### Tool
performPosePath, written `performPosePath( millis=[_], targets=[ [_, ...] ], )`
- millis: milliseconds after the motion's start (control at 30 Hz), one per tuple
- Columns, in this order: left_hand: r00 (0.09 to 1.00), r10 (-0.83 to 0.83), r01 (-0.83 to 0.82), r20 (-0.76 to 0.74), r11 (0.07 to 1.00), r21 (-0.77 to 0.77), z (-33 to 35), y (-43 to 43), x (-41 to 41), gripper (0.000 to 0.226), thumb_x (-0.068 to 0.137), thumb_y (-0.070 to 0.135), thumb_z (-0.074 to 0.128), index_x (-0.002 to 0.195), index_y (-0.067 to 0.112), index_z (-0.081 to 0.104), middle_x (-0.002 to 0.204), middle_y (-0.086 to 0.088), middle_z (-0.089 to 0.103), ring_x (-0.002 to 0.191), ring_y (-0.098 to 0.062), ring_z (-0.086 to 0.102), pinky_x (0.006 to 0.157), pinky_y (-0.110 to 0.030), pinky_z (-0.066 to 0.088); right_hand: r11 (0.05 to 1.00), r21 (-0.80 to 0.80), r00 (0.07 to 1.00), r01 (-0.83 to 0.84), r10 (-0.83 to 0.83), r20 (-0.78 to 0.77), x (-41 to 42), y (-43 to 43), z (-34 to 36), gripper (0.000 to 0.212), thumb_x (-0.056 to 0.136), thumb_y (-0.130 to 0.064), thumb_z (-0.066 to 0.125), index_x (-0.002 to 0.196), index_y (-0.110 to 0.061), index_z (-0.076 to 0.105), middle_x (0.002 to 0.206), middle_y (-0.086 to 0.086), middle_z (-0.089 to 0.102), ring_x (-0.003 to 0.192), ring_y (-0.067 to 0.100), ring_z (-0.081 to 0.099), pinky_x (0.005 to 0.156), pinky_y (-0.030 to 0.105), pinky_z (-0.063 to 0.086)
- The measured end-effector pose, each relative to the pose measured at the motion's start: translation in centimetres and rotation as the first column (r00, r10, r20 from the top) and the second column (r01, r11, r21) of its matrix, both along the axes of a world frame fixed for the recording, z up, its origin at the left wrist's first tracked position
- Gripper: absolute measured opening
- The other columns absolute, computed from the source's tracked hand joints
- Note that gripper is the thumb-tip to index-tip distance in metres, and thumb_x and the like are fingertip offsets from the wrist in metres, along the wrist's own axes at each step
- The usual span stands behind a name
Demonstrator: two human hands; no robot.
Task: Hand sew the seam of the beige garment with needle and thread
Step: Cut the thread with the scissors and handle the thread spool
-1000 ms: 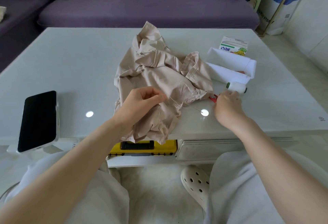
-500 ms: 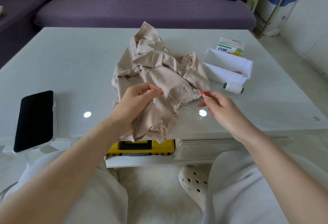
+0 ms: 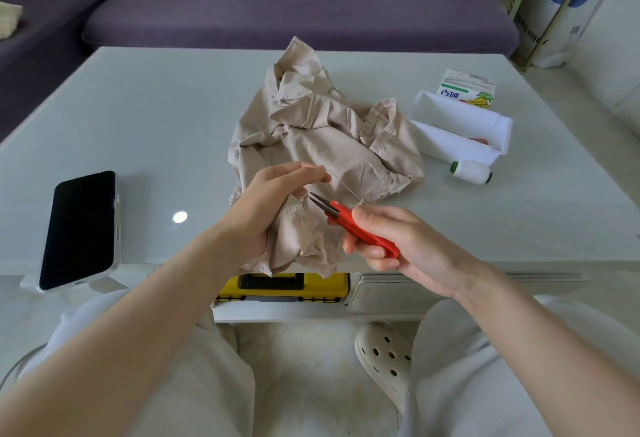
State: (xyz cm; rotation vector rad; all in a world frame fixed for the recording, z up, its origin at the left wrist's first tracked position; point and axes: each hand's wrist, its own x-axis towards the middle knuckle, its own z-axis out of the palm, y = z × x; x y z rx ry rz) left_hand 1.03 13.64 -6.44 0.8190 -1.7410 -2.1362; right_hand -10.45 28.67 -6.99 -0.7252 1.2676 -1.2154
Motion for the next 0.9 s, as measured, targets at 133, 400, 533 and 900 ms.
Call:
performPosePath(
  millis=[133,400,533,900],
  targets=[
    [1.0,-0.012,0.012,-0.002,1.0,0.022,0.11,0.22,-0.08,0.016,0.084,0.025,0.063,0.072,0.019,0.07,0.068,-0.008,0.058,0.055,-0.02,0.055,0.061,-0.032,0.046,0.999,-0.031,1.0,0.011,-0.01,0.024,0.09,0.0,-0.22,0.043,0.088,-0.032,0.051,0.112,0.003,0.051,0.075,0.001,0.063,0.051,0.004,0.034,0.045,0.015,0.022],
    [1.0,-0.02,0.02,0.012,0.999,0.043,-0.04,0.34,-0.21,0.016,0.086,0.024,0.061,0.075,0.015,0.069,0.064,-0.004,0.059,0.054,-0.015,0.054,0.059,-0.029,0.046,0.995,-0.096,0.998,0.027,-0.021,0.057,0.16,0.23,-0.37,0.024,0.09,-0.031,0.05,0.098,-0.009,0.056,0.081,0.001,0.065,0.054,0.005,0.038,0.047,0.015,0.026],
    [0.998,-0.068,0.067,0.016,0.996,0.057,-0.29,0.38,-0.24,0.018,0.079,0.027,0.063,0.085,0.01,0.067,0.076,-0.013,0.059,0.063,-0.021,0.055,0.063,-0.031,0.048,0.995,-0.1,0.997,0.025,-0.017,0.08,0.35,0.11,-0.51,0.037,0.087,-0.03,0.051,0.109,-0.001,0.052,0.08,0.0,0.066,0.055,0.005,0.039,0.046,0.014,0.03],
    [0.996,-0.082,0.086,-0.03,0.983,0.162,-0.38,0.76,-0.6,0.014,0.094,0.012,0.05,0.089,0.007,0.062,0.071,-0.008,0.062,0.057,-0.012,0.06,0.055,-0.022,0.053,0.996,-0.081,0.999,0.024,-0.02,0.05,0.72,-0.19,-0.66,0.031,0.094,-0.031,0.046,0.112,-0.006,0.049,0.074,-0.006,0.053,0.053,0.004,0.034,0.047,0.013,0.031]
  ],
)
